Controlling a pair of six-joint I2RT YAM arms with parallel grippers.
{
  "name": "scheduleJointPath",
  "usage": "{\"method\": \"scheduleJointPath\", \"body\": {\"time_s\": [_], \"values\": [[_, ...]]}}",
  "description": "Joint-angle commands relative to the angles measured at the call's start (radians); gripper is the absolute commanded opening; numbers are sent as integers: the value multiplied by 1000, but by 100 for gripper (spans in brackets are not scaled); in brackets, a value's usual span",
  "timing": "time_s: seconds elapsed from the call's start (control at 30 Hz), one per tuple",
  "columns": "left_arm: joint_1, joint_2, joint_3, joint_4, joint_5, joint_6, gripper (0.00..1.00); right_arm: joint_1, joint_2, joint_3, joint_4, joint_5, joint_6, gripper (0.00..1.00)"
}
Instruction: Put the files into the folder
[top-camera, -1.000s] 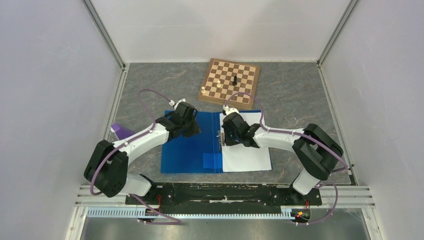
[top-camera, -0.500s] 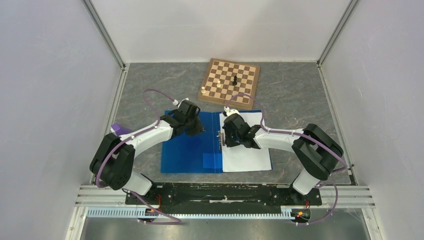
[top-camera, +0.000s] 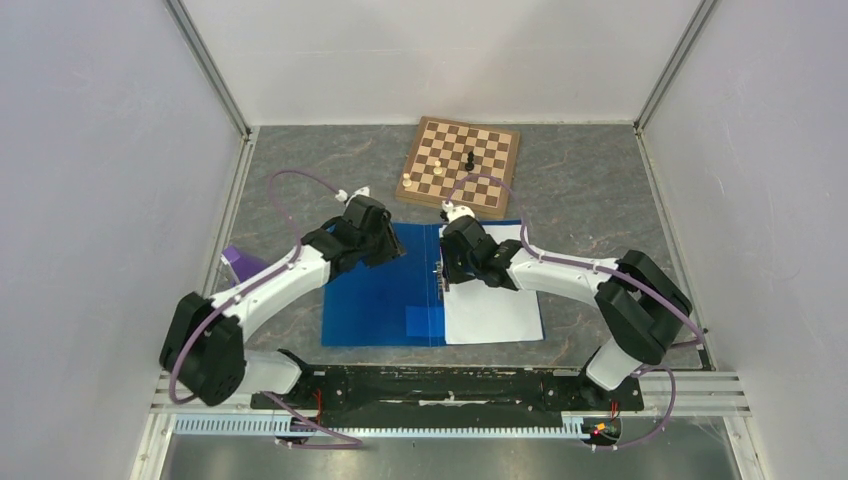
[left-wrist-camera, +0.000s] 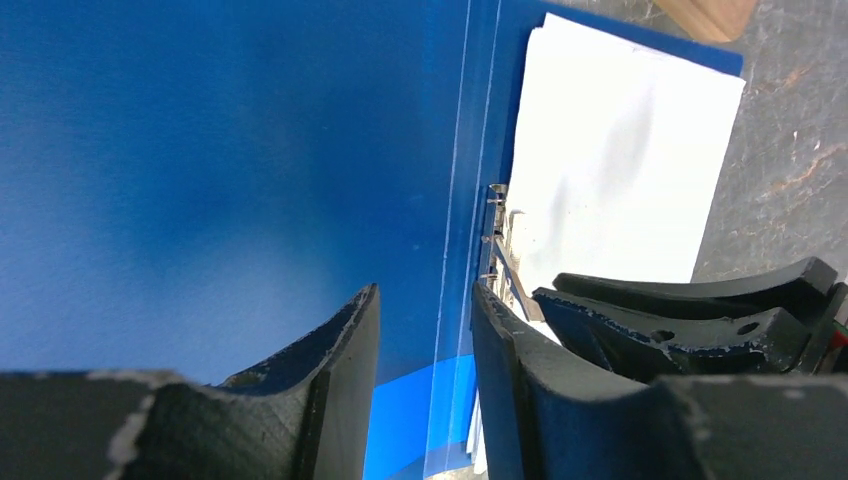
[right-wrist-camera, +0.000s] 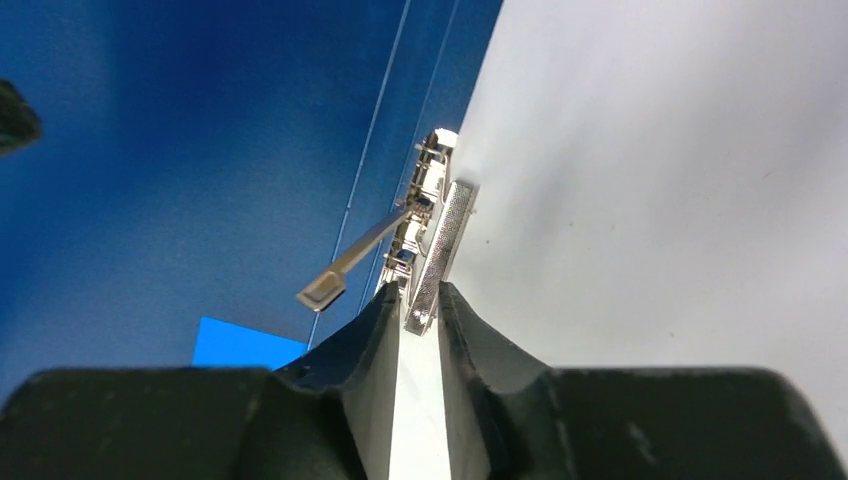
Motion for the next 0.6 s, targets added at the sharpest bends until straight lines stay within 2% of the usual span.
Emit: {"method": "scheduleJointPath", "body": {"time_s": [0.0, 0.23, 0.37, 0.57], "values": [[32, -129, 18, -104, -119, 84, 46, 49, -43, 112, -88, 92, -55, 27], [138, -313, -23, -258, -358, 181, 62, 115, -9, 230, -193, 191, -120, 36], [195, -350, -58, -286, -340, 195, 62, 143, 48, 309, -236, 203, -186, 37], [207, -394, -151, -315, -412, 91, 63, 178, 115, 404, -308, 285, -244, 35]]}}
